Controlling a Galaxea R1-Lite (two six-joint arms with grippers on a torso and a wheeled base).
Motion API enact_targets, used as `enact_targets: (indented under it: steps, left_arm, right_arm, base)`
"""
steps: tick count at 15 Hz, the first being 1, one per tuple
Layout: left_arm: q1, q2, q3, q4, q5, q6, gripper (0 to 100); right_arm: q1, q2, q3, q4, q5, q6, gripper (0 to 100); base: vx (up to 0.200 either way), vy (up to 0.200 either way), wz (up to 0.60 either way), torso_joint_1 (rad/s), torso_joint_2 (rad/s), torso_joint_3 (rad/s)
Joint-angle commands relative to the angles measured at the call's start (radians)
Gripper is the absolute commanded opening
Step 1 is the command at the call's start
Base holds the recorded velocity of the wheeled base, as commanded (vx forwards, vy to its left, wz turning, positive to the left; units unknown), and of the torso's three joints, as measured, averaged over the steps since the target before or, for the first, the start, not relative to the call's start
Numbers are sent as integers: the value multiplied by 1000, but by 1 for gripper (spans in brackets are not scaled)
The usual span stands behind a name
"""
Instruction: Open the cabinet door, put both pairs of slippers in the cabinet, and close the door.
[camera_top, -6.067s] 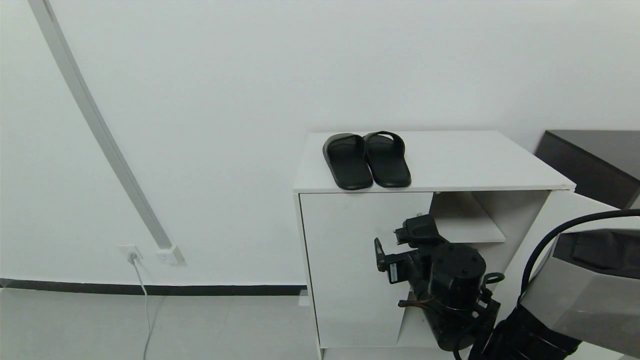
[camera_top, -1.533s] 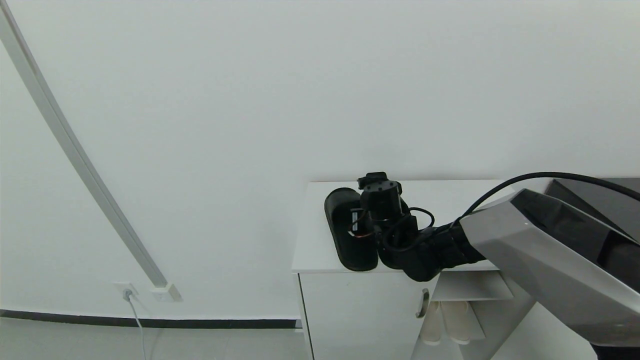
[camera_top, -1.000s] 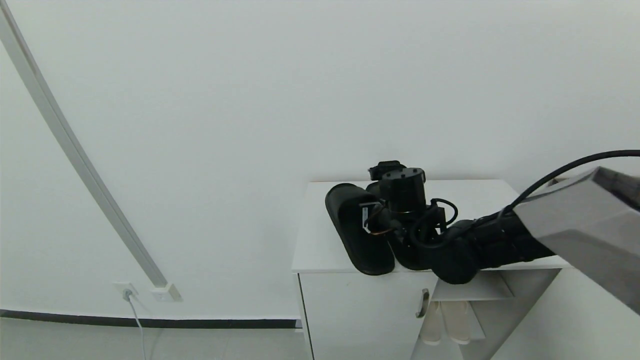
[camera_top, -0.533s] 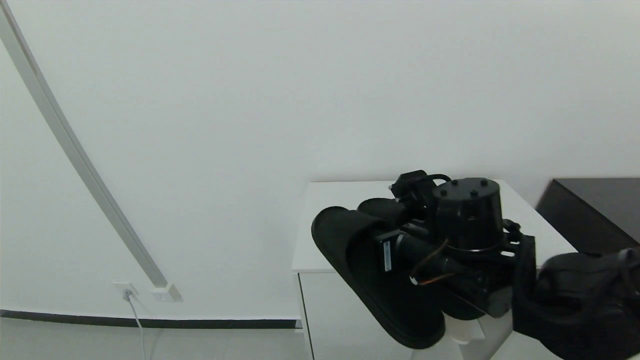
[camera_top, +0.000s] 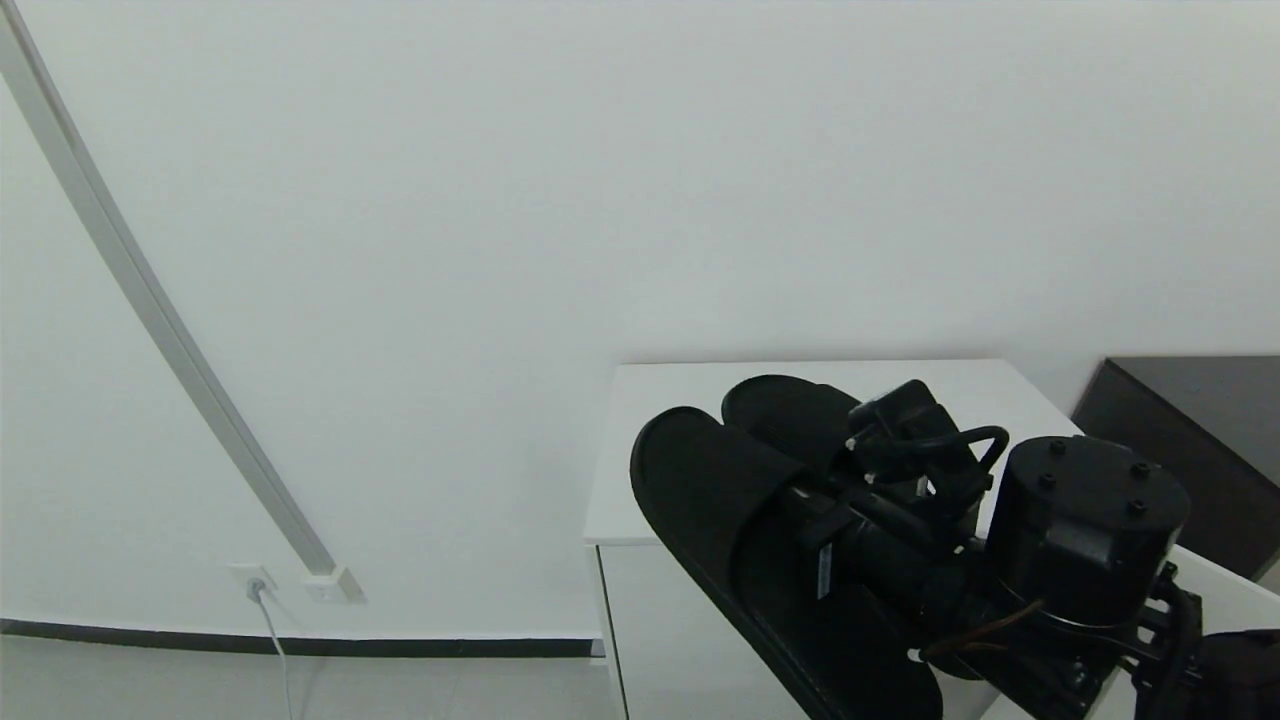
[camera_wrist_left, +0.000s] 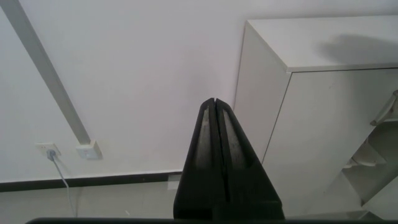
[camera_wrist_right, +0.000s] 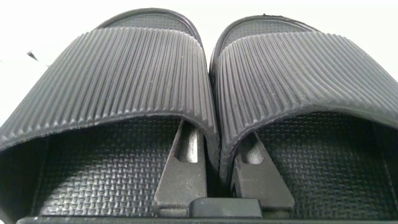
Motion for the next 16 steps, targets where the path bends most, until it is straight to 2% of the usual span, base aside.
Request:
enact_targets:
  steps: [1,11,16]
  left_arm:
    - [0,1,0,0,0,1,0]
    - [0,1,0,0,0,-3,0]
    - [0,1,0,0,0,-3,0]
  right_arm:
    - [-11,33,11,-5,-1,-3,0]
    - [-11,8,16,-2,-1,-3,0]
    - [-11,-7,25,0,6,-5,0]
  base:
    - [0,0,0,0,0,0]
    - [0,0,0,0,0,0]
    - [-200,0,0,5,6,0]
